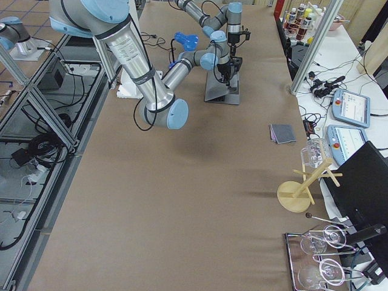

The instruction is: Close laptop

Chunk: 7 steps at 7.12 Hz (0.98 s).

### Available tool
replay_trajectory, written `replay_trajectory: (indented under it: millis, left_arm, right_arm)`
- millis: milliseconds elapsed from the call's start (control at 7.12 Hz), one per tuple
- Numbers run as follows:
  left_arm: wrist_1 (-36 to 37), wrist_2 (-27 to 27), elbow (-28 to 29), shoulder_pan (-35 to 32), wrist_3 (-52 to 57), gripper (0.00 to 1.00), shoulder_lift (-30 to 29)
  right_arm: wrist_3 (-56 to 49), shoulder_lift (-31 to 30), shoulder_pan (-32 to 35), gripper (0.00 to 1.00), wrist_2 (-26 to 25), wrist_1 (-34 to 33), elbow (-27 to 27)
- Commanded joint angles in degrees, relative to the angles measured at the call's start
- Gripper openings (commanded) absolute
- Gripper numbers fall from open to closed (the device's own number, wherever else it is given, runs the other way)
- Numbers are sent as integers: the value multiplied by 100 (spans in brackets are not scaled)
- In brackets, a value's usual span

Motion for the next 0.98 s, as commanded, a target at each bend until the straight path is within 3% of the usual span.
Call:
replay_trajectory:
  millis: [0, 281, 842]
  left_arm:
    - [16, 208, 399, -2, 184, 0, -170]
    - [16, 462, 602, 42, 220, 0, -233]
    - [16, 1052, 920, 384, 325, 0, -260]
  right_arm:
    - [-9, 182, 23, 0, -7, 212, -553]
    - [-18, 209, 32, 0, -7, 492, -931]
    - [-114, 218, 23, 0, -7, 529, -1082]
